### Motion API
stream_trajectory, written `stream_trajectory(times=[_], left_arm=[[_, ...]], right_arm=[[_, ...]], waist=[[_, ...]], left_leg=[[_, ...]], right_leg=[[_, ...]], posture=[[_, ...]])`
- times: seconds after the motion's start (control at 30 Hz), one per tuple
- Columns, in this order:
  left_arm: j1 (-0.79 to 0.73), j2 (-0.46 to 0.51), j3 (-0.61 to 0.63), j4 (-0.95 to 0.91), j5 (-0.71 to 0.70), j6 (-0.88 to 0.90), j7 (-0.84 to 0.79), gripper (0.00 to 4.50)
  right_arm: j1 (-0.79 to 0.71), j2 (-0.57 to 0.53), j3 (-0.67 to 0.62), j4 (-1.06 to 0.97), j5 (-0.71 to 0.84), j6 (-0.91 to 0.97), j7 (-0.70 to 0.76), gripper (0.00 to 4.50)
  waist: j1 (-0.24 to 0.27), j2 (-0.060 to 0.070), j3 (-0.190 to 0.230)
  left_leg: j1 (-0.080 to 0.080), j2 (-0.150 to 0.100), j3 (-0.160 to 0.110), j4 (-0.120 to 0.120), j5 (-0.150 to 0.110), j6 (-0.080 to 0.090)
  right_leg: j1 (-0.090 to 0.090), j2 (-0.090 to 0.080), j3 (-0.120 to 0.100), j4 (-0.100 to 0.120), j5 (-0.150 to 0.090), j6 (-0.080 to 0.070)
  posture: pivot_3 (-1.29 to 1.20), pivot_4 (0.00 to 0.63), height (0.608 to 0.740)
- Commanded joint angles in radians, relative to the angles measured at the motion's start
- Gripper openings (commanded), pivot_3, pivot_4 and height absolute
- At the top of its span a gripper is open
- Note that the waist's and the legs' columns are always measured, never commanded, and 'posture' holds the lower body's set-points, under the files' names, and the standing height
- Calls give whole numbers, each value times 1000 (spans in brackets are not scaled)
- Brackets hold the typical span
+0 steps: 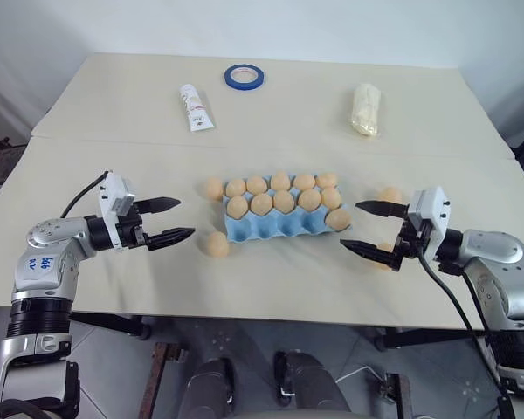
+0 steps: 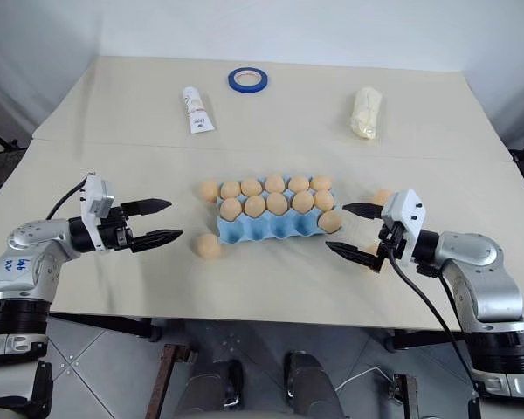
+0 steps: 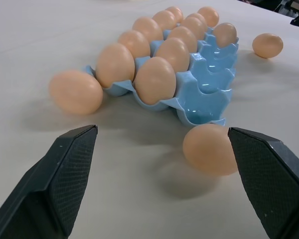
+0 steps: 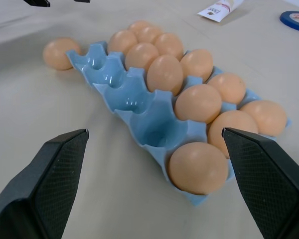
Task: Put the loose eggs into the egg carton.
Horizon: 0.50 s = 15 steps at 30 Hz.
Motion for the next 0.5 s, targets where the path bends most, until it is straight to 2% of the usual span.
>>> stream_trajectory(times=[0.03, 0.33, 0.5], left_arm=[[-16, 0, 4, -15, 1, -39, 3, 4465], [-44, -13, 10, -15, -1, -1, 85, 4465], [-80, -23, -10, -2, 4, -60, 49, 4465]], right_arm=[[-17, -15, -18, 1, 1, -22, 5, 4500], [-32, -3, -27, 1, 2, -21, -17, 4500], [-11, 14, -71, -39, 20, 15, -110, 4500]], waist=[[1, 0, 0], [1, 0, 0], [2, 0, 0]], left_leg=[[0, 0, 0, 0, 0, 0], [0, 0, 0, 0, 0, 0], [0, 0, 0, 1, 0, 0]], right_leg=[[0, 0, 0, 0, 0, 0], [0, 0, 0, 1, 0, 0], [0, 0, 0, 1, 0, 0]], posture=[[0, 150, 740], [0, 150, 740], [0, 150, 740]])
